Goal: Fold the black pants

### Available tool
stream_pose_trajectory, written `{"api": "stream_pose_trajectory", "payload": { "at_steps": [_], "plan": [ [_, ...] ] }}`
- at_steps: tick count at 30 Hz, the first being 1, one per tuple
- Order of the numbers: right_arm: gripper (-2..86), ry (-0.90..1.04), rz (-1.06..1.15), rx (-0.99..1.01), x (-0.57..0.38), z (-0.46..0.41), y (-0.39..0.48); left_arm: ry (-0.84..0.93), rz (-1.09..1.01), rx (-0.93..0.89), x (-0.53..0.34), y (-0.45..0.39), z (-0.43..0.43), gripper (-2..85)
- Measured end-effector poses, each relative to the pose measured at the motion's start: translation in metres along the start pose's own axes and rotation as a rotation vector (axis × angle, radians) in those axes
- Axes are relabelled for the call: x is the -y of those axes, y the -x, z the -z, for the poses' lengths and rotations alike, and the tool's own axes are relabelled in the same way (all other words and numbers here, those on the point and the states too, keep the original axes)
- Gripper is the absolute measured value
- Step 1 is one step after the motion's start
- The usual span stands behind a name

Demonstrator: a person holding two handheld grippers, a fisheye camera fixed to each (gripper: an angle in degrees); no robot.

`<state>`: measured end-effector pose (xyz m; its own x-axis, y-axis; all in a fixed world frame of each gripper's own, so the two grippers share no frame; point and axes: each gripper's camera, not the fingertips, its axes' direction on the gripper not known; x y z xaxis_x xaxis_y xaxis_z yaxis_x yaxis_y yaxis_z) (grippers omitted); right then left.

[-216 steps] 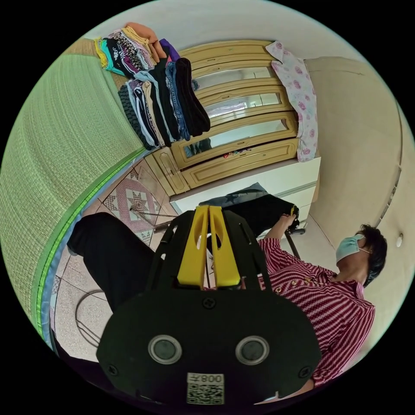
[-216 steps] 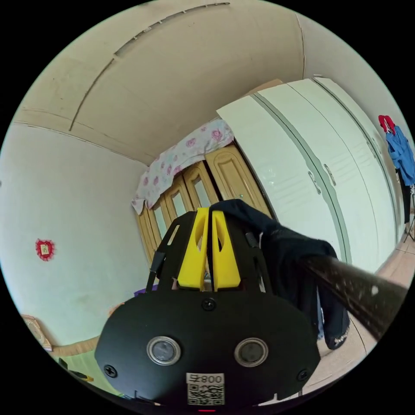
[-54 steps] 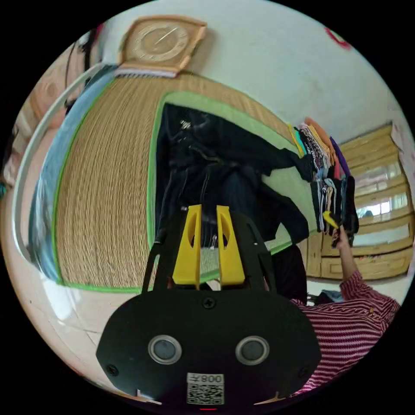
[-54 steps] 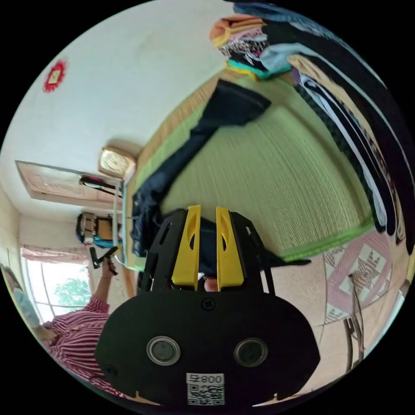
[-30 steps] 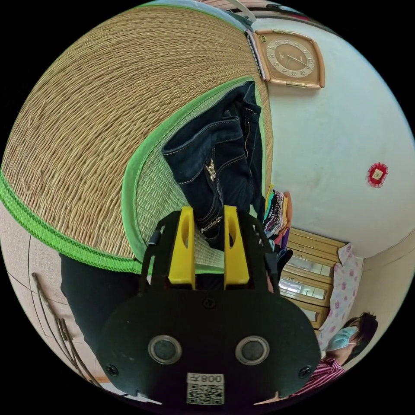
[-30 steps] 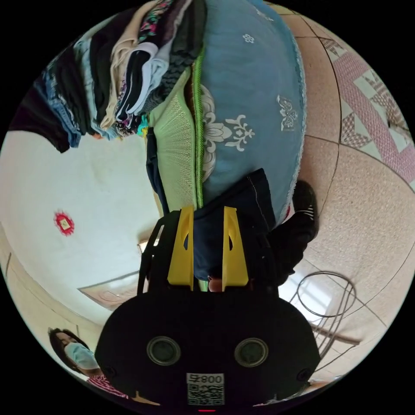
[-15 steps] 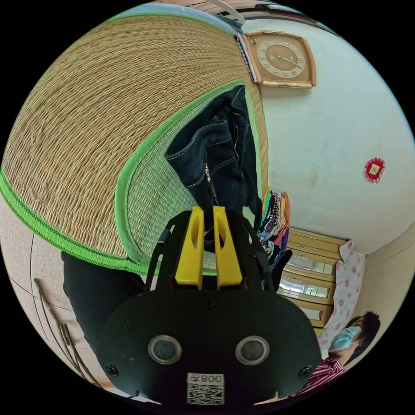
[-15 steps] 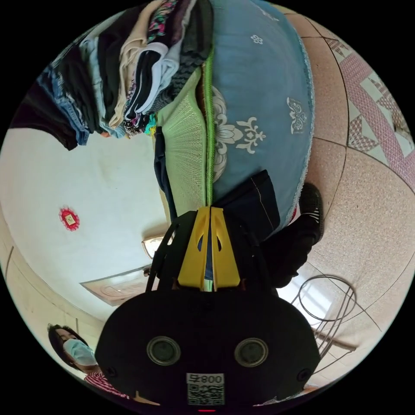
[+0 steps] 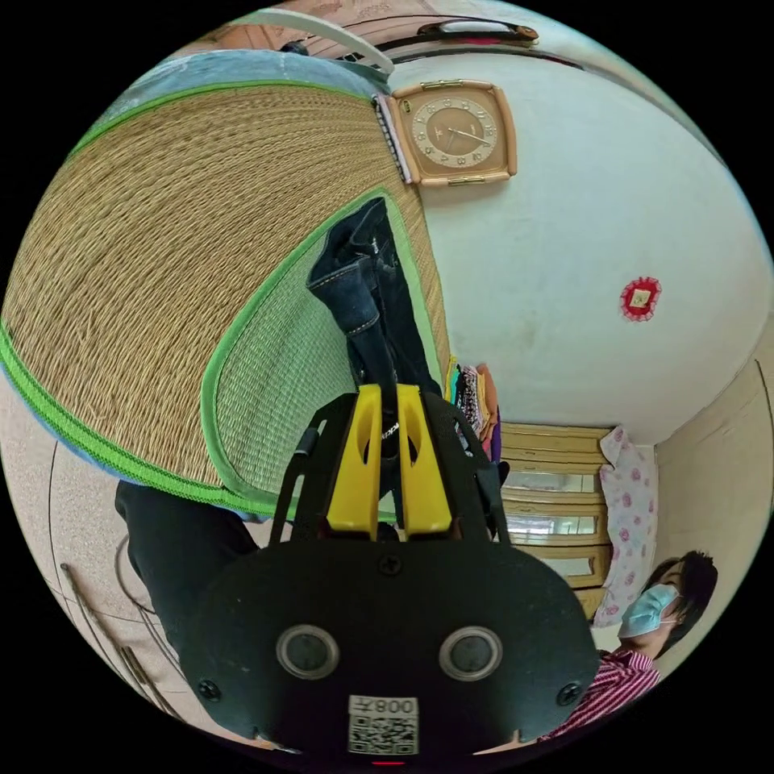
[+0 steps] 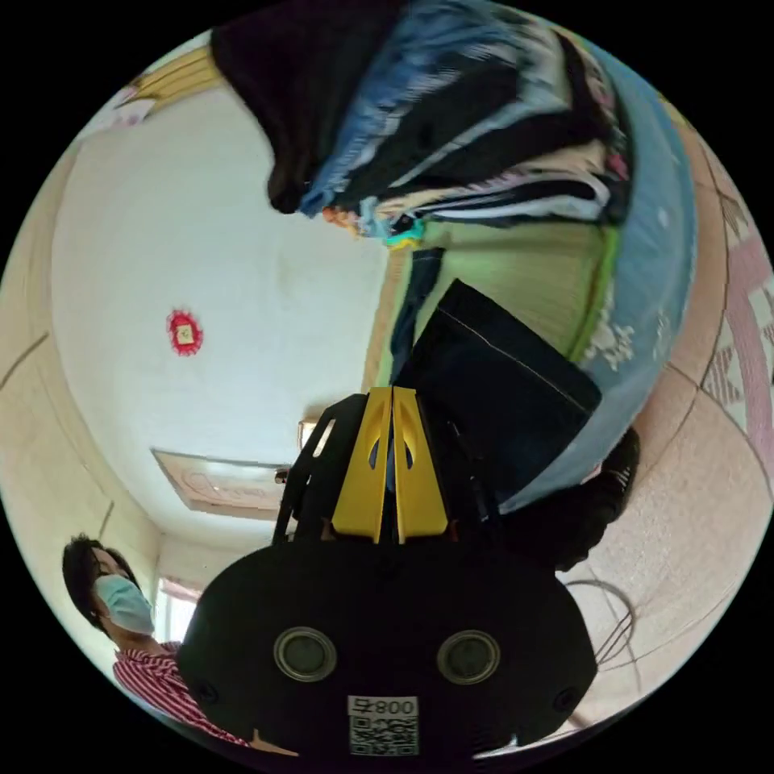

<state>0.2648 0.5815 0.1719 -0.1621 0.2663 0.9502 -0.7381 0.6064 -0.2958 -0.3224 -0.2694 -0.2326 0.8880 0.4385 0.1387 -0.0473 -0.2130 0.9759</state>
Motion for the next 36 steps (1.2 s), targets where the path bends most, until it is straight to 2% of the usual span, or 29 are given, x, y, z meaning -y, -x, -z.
{"api": "stream_pose_trajectory", "payload": {
  "at_steps": [6,9,12,14,19,24,31,36],
  "plan": [
    [-0.1,0.07,0.272,-0.12,0.039,-0.033,0.132,-0.007,-0.118,0.036,-0.021,-0.024,0.033,3.3],
    [0.0,0.148,0.329,-0.321,0.061,-0.086,0.164,0.012,-0.111,0.098,-0.038,-0.021,0.043,3.4],
    [0.0,0.23,0.281,-0.453,0.079,-0.146,0.146,0.013,0.003,0.168,-0.059,-0.004,0.052,3.7],
    [0.0,0.237,0.197,-0.414,0.083,-0.173,0.12,-0.024,0.04,0.185,-0.074,-0.001,0.061,3.3],
    [0.1,0.171,0.175,-0.337,0.075,-0.191,0.094,-0.036,-0.056,0.217,-0.093,-0.032,0.067,0.9],
    [0.8,0.172,0.105,-0.362,0.072,-0.2,0.055,0.172,-0.25,0.285,-0.079,-0.088,0.014,0.8],
    [1.9,0.303,0.131,-0.5,0.07,-0.268,0.025,0.377,-0.381,0.418,-0.075,-0.137,-0.067,0.8],
    [0.7,0.433,0.208,-0.636,0.075,-0.337,0.022,0.508,-0.447,0.648,-0.09,-0.161,-0.105,0.2]
  ]
}}
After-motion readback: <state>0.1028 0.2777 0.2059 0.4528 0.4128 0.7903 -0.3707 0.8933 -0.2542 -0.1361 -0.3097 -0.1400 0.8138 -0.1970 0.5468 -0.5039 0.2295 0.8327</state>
